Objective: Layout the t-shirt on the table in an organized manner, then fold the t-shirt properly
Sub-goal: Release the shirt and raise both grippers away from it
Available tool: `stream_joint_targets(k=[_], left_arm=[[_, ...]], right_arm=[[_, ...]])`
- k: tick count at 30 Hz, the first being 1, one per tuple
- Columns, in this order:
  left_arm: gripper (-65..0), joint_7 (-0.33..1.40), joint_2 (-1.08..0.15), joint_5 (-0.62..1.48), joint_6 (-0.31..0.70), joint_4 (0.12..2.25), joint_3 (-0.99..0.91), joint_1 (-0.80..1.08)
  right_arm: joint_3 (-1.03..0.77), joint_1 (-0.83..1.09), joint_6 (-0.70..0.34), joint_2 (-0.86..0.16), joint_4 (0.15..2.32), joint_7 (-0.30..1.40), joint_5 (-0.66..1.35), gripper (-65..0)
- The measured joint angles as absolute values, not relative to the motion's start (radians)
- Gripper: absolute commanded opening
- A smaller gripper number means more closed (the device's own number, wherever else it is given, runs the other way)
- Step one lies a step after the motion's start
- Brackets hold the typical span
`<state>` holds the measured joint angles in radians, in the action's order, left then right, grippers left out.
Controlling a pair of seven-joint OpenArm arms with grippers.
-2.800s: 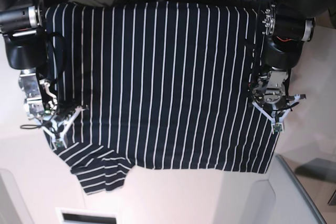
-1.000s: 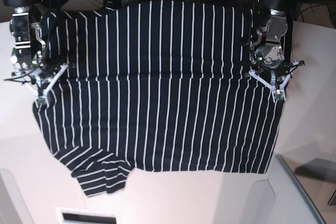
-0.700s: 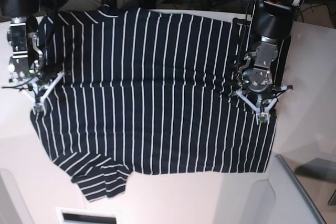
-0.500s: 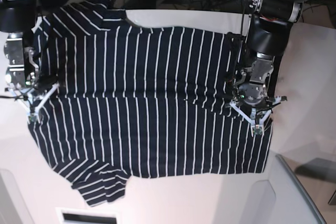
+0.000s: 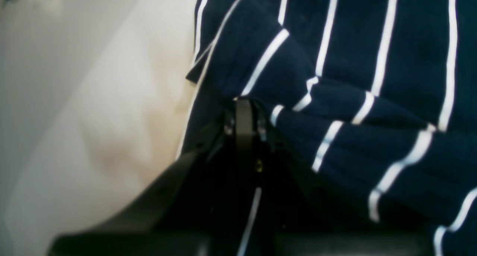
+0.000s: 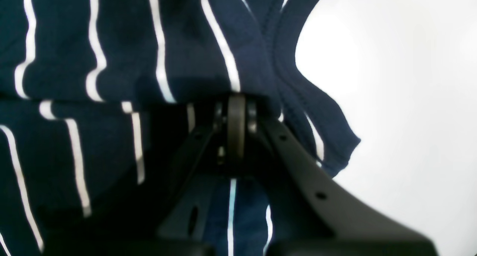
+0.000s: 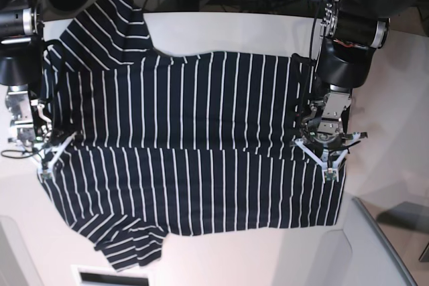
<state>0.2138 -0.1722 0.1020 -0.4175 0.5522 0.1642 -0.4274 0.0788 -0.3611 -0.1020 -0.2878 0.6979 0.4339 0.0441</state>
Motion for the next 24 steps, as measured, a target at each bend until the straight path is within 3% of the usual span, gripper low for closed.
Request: stream_joint_targets(k=[5,8,13,17,20,24], left_arm=[[-65.0,0.250,-0.175,0.102,-0.418,0.639,0.157,-0.406],[-65.0,0.339,-0.187,0.108,-0.411,0.810,0.123,-0.328],[-65.0,0.523,-0.208,0.108,-0.424,1.142,0.019,-0.198],[-65.0,0.720,-0.210,0.111,-0.413,1.415,0.025,-0.146],[-65.0,0.715,-0.208,0.101,-0.416,1.590,0.002,-0.017],[-65.0,0.746,-0.202,0.106,-0.419,1.752,-0.116,0.150]], right_arm=[[0.079,-0.338,-0.115,-0.300,0.749,0.477,0.049,-65.0],[0.048,-0.216,-0.119,-0.329,0.953,0.542,0.051,-64.8],[-0.158,-0.036,-0.108,-0.319,1.308,0.588,0.044,-64.1],[-0.218,0.073,-0.125,-0.289,1.571,0.672,0.064,-58.4],[-0.315,0.180,-0.124,-0.231,1.733,0.731,0.060,-58.2],[-0.547,0.252,-0.124,-0.075,1.900,0.784,0.198,-57.3]])
